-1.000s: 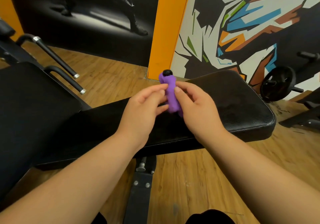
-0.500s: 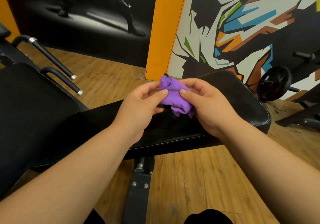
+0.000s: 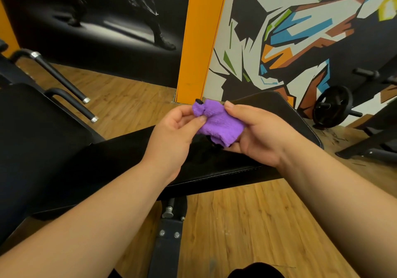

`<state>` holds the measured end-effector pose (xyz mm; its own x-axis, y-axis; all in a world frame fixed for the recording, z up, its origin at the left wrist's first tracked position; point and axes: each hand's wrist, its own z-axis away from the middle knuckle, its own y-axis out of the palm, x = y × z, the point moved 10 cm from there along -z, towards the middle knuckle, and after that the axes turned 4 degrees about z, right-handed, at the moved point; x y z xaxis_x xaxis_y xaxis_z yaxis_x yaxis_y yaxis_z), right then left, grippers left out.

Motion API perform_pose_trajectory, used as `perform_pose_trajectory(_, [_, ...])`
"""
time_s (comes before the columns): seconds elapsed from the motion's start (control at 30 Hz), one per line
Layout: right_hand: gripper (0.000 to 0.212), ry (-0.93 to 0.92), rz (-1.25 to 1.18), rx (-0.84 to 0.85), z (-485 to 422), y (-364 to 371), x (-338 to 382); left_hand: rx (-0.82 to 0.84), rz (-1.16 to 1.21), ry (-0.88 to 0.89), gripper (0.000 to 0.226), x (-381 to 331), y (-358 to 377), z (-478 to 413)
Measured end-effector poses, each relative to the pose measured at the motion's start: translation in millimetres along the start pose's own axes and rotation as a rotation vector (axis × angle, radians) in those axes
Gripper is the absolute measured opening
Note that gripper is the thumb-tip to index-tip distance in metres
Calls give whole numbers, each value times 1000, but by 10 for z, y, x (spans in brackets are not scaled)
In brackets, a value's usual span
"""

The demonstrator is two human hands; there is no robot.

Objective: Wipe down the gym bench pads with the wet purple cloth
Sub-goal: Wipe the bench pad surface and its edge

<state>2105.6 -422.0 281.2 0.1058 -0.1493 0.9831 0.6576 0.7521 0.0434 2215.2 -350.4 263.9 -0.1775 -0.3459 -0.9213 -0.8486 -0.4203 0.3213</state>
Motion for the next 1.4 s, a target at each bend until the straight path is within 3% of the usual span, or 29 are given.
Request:
perform_pose_trajectory(0.17, [43,80,-89,209,55,196,-73,63,4,2,26,4,31,21])
perform_pose_trajectory(0.3, [17,-37,73,44,-17,39,-28,118,-24,-12,31,8,58,31])
perform_pose_trajectory(0.47, [11,-136,226,-121,5,-136,56,284,91,-100,39,62,210,109])
perform_pose_trajectory(0.57, [10,-188,435,-187,36,-164,115,230,49,-68,47,85,168,103])
perform_pose_trajectory(0.73, [5,-352,870,-267,106,-83,308,143,-25,-32,29,124,117,88])
perform_pose_trajectory(0.9, [28,-294,890,-77,98,75,264,46,0,-82,17,200,-7,54])
perform_pose_trajectory(1.1, [10,-214,950,-84,-1,-72,245,48,7,-170,18,275,18,31])
perform_pose_trajectory(1.2, [8,-258,1082,-136,24,-192,396,91,-5,-185,22,295,98,18])
perform_pose_trajectory(1.3, [25,-302,1278,-124,89,-280,499,101,-189,-143,28,390,172,11])
perform_pose_trajectory(1.4, [40,-239,1491,-44,144,-376,472,177,-542,-52,35,516,374,21])
